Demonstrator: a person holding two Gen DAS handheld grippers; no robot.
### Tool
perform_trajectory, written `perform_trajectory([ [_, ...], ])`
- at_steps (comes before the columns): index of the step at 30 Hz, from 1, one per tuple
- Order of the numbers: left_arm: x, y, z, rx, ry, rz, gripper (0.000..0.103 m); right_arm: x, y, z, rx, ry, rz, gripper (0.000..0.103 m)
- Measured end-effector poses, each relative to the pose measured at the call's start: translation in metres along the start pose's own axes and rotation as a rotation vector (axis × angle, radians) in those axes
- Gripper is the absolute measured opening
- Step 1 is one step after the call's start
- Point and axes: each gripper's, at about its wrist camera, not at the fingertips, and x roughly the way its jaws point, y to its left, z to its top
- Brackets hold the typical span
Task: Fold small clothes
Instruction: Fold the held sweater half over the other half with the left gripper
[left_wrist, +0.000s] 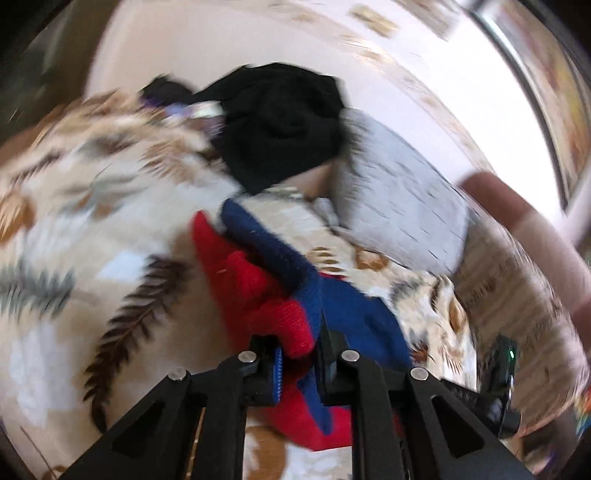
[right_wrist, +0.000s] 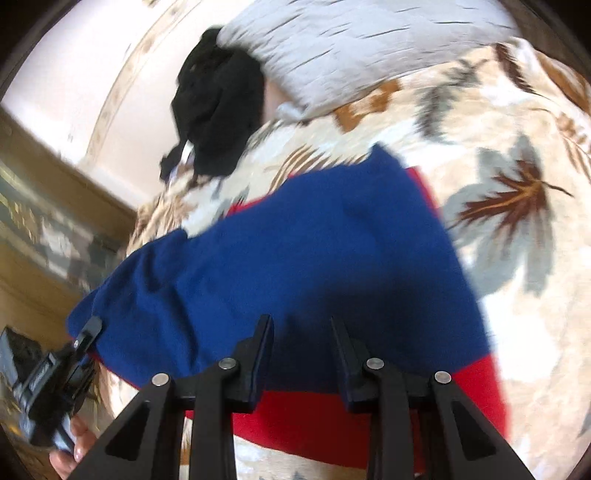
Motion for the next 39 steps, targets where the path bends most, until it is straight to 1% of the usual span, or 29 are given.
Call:
perform_trajectory([
  [3, 0.011, -0.037, -0.003, 0.098, 0.025, -0.013, 0.013, -0.020, -0.020, 0.010, 0.067, -0.054, 0.026, 0.035],
  [6, 0.029, -0.075, -0.015, 0.190, 0.063, -0.042, 0.012, -0.037, -0.039, 0.018, 0.141, -0.095, 0.071, 0.037],
  [8, 0.046, -0.097, -0.029, 0.244, 0.103, -0.061, 0.012, -0.047, -0.052, 0.023, 0.191, -0.115, 0.110, 0.037],
  [9, 0.059, -0.109, -0.040, 0.278, 0.138, -0.069, 0.012, -0.050, -0.055, 0.024, 0.204, -0.118, 0.123, 0.037],
  [10, 0.067, -0.114, -0.047, 0.294, 0.163, -0.072, 0.012, -0.051, -0.060, 0.026, 0.224, -0.117, 0.145, 0.037],
  [11, 0.080, -0.118, -0.059, 0.306, 0.205, -0.074, 0.012, -0.051, -0.065, 0.029, 0.247, -0.109, 0.170, 0.037],
  [13, 0.097, -0.115, -0.074, 0.307, 0.271, -0.065, 0.012, -0.049, -0.073, 0.031, 0.287, -0.096, 0.205, 0.038],
  [14, 0.100, -0.112, -0.079, 0.301, 0.293, -0.067, 0.012, -0.046, -0.077, 0.033, 0.316, -0.083, 0.230, 0.038],
  [15, 0.100, -0.106, -0.081, 0.283, 0.314, -0.092, 0.014, -0.045, -0.080, 0.033, 0.330, -0.075, 0.245, 0.038],
  [16, 0.096, -0.103, -0.081, 0.275, 0.315, -0.120, 0.020, -0.041, -0.081, 0.034, 0.347, -0.062, 0.275, 0.040],
  [17, 0.087, -0.098, -0.079, 0.281, 0.314, -0.172, 0.025, -0.036, -0.079, 0.034, 0.351, -0.051, 0.290, 0.042],
  [18, 0.078, -0.096, -0.076, 0.298, 0.317, -0.210, 0.042, -0.032, -0.076, 0.034, 0.356, -0.037, 0.307, 0.062],
  [19, 0.070, -0.093, -0.074, 0.312, 0.315, -0.233, 0.059, -0.032, -0.076, 0.033, 0.360, -0.031, 0.316, 0.070],
  [20, 0.061, -0.089, -0.071, 0.325, 0.297, -0.254, 0.063, -0.028, -0.071, 0.031, 0.360, -0.021, 0.337, 0.072],
  [21, 0.048, -0.081, -0.066, 0.339, 0.257, -0.273, 0.064, -0.022, -0.064, 0.030, 0.348, -0.003, 0.358, 0.072],
  [22, 0.044, -0.079, -0.063, 0.346, 0.239, -0.277, 0.064, -0.019, -0.060, 0.031, 0.341, 0.008, 0.361, 0.072],
  [23, 0.040, -0.073, -0.059, 0.347, 0.223, -0.275, 0.064, -0.014, -0.055, 0.030, 0.331, 0.019, 0.353, 0.072],
  [25, 0.037, -0.055, -0.048, 0.324, 0.196, -0.242, 0.064, -0.001, -0.044, 0.029, 0.302, 0.041, 0.312, 0.072],
  [26, 0.038, -0.042, -0.043, 0.289, 0.188, -0.221, 0.064, 0.005, -0.040, 0.029, 0.291, 0.050, 0.295, 0.072],
  [27, 0.039, -0.030, -0.040, 0.252, 0.189, -0.217, 0.064, 0.016, -0.035, 0.028, 0.288, 0.065, 0.282, 0.072],
  [29, 0.044, -0.010, -0.035, 0.183, 0.193, -0.210, 0.064, 0.029, -0.032, 0.029, 0.297, 0.077, 0.288, 0.072],
  [31, 0.048, 0.008, -0.034, 0.140, 0.209, -0.176, 0.064, 0.041, -0.027, 0.030, 0.303, 0.080, 0.302, 0.072],
  [32, 0.051, 0.014, -0.033, 0.132, 0.215, -0.162, 0.064, 0.047, -0.022, 0.030, 0.303, 0.080, 0.311, 0.072],
  [34, 0.058, 0.022, -0.031, 0.128, 0.227, -0.097, 0.064, 0.056, -0.013, 0.029, 0.297, 0.089, 0.322, 0.072],
  [37, 0.065, 0.034, -0.031, 0.113, 0.256, -0.036, 0.064, 0.066, 0.005, 0.026, 0.245, 0.109, 0.301, 0.071],
  [38, 0.065, 0.039, -0.033, 0.099, 0.276, -0.026, 0.064, 0.067, 0.014, 0.024, 0.197, 0.101, 0.271, 0.068],
  [39, 0.067, 0.042, -0.035, 0.084, 0.296, -0.021, 0.064, 0.068, 0.023, 0.023, 0.144, 0.096, 0.239, 0.047],
])
